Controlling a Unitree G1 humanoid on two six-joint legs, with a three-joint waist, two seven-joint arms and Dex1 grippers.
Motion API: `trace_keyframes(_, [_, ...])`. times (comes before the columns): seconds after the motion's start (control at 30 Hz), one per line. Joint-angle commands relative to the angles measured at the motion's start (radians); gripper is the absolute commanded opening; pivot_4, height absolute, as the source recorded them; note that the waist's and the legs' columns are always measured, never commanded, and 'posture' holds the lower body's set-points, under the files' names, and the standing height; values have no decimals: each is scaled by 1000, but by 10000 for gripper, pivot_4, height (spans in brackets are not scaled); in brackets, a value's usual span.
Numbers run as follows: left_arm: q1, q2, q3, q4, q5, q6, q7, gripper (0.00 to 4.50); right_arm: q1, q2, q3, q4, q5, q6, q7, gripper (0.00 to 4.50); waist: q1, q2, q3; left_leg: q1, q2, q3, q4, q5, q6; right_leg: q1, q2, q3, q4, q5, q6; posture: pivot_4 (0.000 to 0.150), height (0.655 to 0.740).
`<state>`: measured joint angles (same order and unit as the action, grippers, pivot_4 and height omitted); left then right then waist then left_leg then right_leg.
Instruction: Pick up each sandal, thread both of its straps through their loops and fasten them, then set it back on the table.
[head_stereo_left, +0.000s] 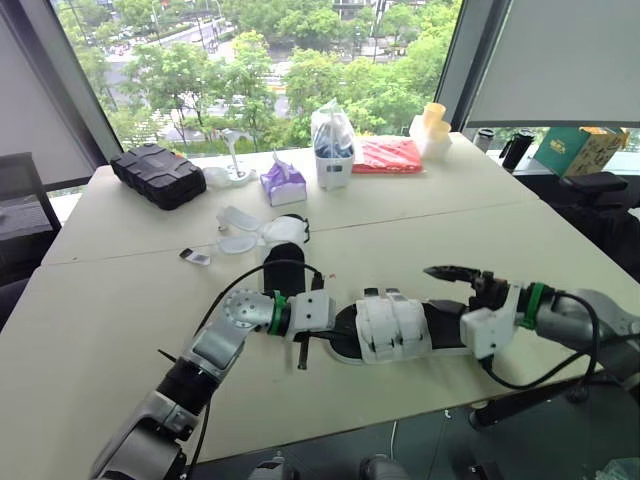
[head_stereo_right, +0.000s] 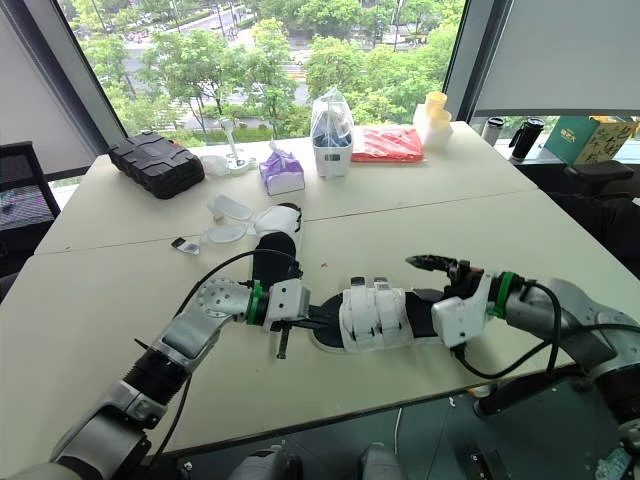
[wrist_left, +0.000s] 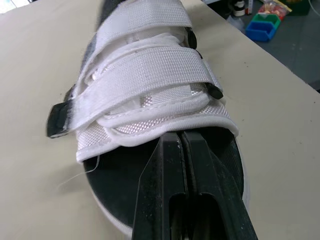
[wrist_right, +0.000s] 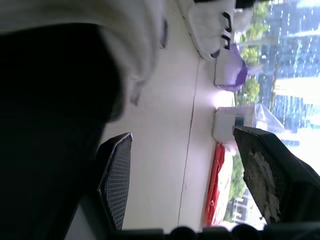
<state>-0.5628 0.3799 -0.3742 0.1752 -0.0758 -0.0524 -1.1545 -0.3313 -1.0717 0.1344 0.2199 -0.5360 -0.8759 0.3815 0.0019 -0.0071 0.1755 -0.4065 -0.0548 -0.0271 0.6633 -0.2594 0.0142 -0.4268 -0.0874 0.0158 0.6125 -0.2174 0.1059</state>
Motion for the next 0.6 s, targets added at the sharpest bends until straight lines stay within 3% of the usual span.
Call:
trace_keyframes(0.03, [14, 29, 49, -97, -55, 60, -2, 0, -9, -1, -24, 21, -72, -109, -104, 34212, 1, 0, 0, 0, 0, 0, 0, 0, 0, 0, 0, 0, 0, -1, -1, 1500, 7400])
trace_keyframes(0.53, [46, 118, 139, -165, -97, 160, 50, 0, -276, 163, 131, 173, -415, -363, -417, 34212, -16, 0, 0, 1, 0, 0, 0, 1, -1, 0, 1, 1, 1, -1, -2, 1500, 7400])
trace_keyframes(0.6, [45, 120, 151, -156, -87, 155, 71, 0, -315, 189, 168, 198, -462, -378, -449, 28723, -16, 0, 0, 1, 0, 0, 0, 1, -1, 0, 1, 1, 1, -1, -2, 1500, 7400])
